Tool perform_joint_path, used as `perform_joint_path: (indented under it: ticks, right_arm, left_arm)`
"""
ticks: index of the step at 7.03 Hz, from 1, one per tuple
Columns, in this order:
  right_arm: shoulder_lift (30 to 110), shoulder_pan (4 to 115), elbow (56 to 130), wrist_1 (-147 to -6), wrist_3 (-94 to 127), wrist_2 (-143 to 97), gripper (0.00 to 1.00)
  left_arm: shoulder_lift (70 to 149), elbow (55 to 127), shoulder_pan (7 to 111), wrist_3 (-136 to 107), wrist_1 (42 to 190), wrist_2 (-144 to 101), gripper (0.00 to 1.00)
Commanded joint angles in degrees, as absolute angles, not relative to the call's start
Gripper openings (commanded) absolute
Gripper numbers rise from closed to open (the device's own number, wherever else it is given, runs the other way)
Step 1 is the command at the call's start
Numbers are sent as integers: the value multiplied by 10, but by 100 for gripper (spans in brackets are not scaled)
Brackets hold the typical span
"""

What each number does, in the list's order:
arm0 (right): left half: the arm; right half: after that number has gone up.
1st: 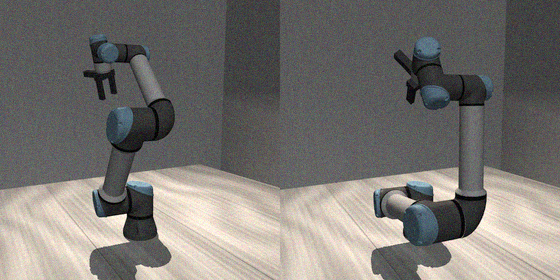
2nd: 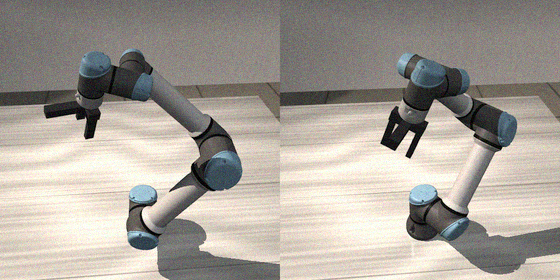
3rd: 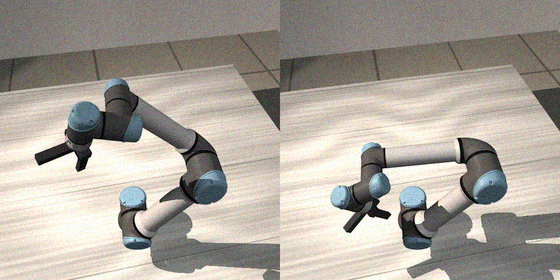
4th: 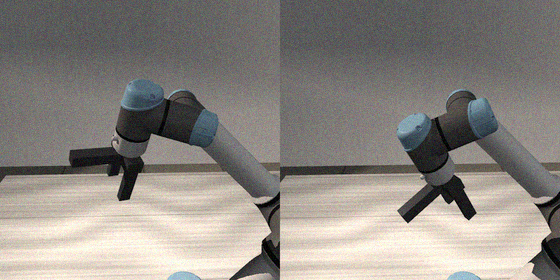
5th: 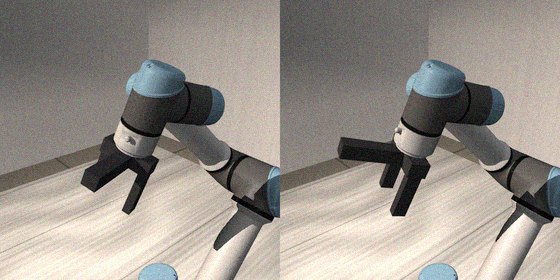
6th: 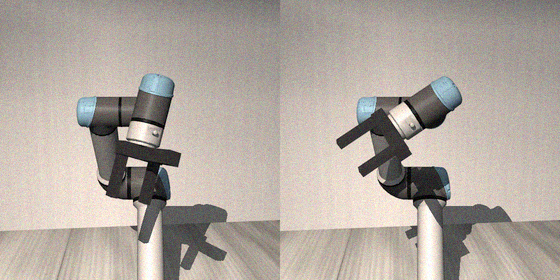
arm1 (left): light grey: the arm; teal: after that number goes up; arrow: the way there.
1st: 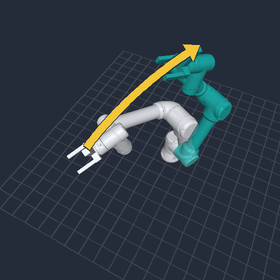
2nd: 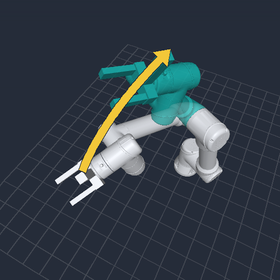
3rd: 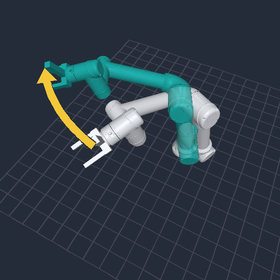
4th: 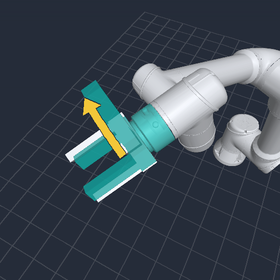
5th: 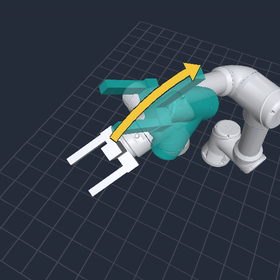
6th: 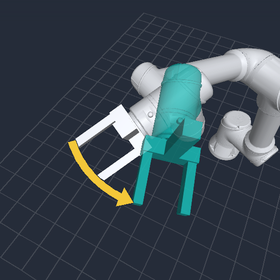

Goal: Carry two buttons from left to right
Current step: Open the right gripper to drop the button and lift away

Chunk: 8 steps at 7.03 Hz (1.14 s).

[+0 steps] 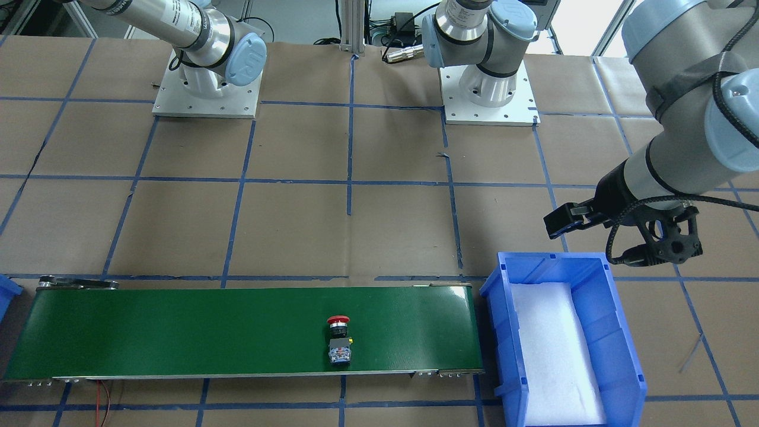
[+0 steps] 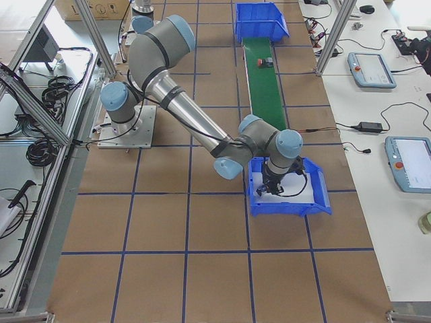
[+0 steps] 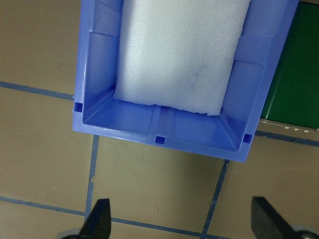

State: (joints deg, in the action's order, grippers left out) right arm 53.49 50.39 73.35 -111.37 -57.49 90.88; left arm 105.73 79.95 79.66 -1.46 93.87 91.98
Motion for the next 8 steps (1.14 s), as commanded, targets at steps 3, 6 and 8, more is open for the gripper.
perform_joint_path:
  ticks: [3, 6, 8]
  right_arm:
    - [594, 552, 652, -1015, -574, 888, 50]
    - [611, 724, 656, -1014, -366, 880, 50]
    - [609, 815, 677, -1017, -202, 845, 50]
  left_arm:
    - [1058, 800, 796, -15, 939, 919, 100]
    - [1057, 800, 795, -15, 940, 918, 100]
    - [1057, 800, 795, -15, 940, 918, 100]
